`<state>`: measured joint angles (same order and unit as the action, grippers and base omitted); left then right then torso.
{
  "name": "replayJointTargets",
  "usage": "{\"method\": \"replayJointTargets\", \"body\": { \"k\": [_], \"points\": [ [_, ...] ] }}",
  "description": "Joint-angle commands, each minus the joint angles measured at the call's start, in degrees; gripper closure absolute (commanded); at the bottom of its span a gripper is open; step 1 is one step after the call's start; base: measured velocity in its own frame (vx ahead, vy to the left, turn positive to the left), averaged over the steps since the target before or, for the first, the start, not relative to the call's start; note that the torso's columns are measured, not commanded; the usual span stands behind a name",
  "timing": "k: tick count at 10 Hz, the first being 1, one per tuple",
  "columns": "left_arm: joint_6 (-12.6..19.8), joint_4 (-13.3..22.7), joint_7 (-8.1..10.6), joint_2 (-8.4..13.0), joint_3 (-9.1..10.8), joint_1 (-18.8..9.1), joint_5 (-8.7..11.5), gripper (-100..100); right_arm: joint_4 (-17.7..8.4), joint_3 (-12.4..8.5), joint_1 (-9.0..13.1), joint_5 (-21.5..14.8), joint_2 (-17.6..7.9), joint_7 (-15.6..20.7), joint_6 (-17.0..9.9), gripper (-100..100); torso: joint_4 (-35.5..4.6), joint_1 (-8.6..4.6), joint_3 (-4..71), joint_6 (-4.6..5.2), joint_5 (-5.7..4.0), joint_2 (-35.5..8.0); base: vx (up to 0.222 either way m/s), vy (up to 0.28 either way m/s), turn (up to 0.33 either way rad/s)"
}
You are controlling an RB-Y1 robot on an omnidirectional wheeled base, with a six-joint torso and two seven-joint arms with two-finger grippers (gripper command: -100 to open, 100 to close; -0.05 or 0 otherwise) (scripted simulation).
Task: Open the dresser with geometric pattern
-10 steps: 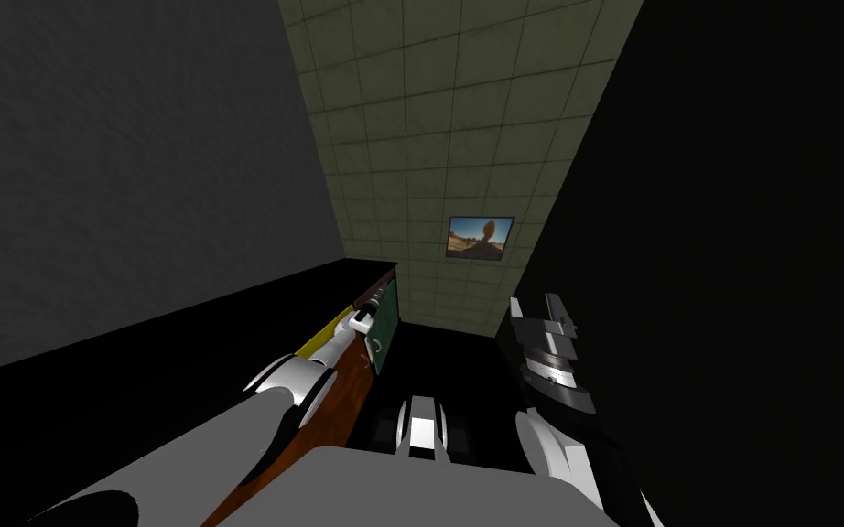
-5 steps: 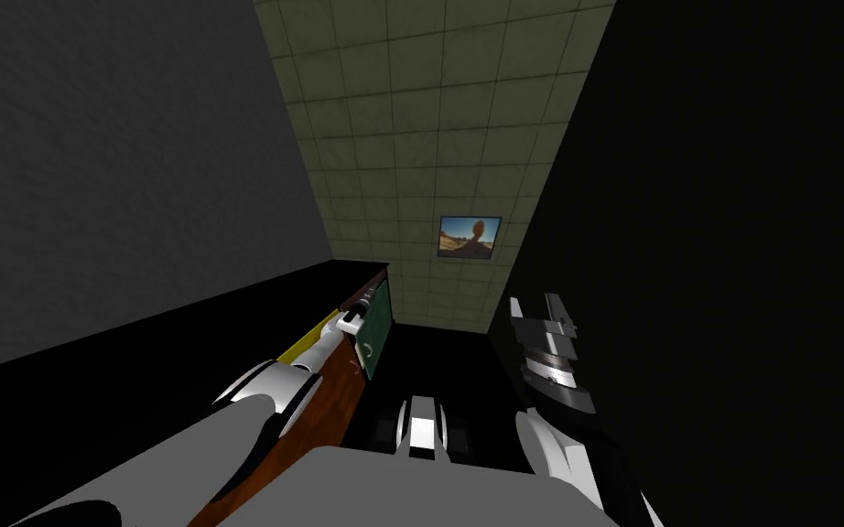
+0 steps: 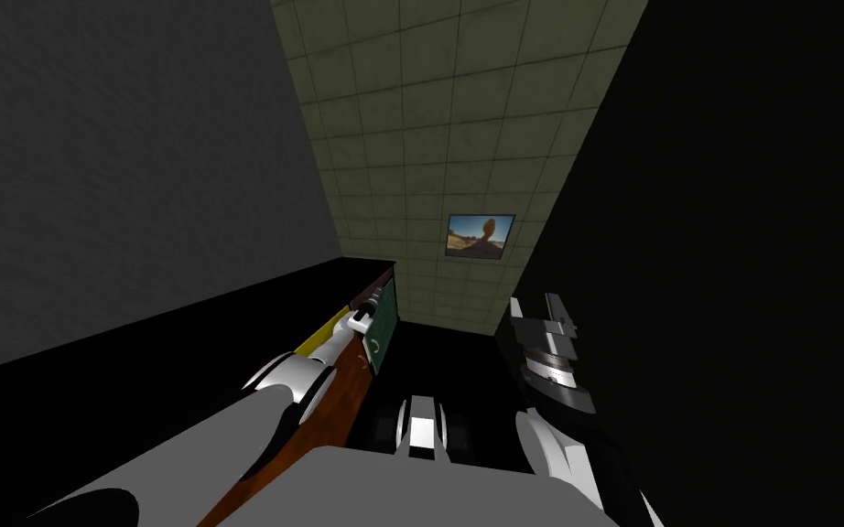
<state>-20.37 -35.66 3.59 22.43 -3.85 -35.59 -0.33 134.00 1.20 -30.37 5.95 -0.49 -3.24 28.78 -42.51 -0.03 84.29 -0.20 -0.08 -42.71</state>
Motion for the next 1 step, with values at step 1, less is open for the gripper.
{"method": "replayJointTargets", "body": {
  "k": [1],
  "points": [
    [0.5, -0.2, -1.11, -2.2, 0.25, -1.0, -1.0, 100, 0.0, 0.0, 0.0, 0.0, 0.0, 0.0, 0.0, 0, 0.1, 0.08, 0.0, -0.01, 0.04, 0.1, -0.023, 0.034, 0.069]
  ]
}}
